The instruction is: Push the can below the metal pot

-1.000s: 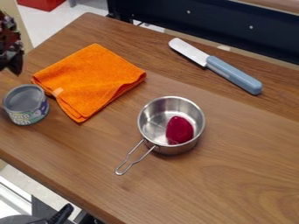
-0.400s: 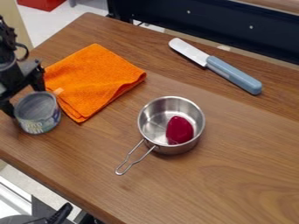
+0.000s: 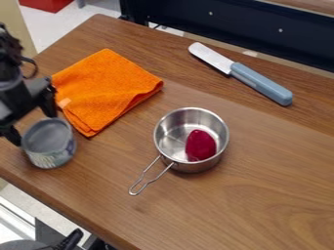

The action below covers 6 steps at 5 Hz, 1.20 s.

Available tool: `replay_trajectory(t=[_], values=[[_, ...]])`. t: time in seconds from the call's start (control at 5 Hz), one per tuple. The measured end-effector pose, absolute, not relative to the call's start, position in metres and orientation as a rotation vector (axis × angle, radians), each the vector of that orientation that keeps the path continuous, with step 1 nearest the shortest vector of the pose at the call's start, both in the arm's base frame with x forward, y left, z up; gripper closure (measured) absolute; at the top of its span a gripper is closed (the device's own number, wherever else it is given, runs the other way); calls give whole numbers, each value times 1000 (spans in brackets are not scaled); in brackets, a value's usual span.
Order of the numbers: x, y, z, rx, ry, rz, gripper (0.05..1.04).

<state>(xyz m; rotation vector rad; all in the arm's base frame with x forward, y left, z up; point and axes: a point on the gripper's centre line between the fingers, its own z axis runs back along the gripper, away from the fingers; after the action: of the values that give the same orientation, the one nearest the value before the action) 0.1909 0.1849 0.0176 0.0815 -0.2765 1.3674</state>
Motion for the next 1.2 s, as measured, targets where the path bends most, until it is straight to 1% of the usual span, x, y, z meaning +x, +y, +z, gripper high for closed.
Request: replay_trajectory(t=[0.2, 0.4, 0.8, 1.0, 1.2], values=[[194, 170, 22, 51, -342, 1409, 89], [194, 157, 18, 57, -346, 1456, 89], [194, 130, 19, 52, -311, 1484, 89], [195, 117, 22, 32, -315, 1495, 89], [195, 103, 23, 17, -289, 1497, 89]])
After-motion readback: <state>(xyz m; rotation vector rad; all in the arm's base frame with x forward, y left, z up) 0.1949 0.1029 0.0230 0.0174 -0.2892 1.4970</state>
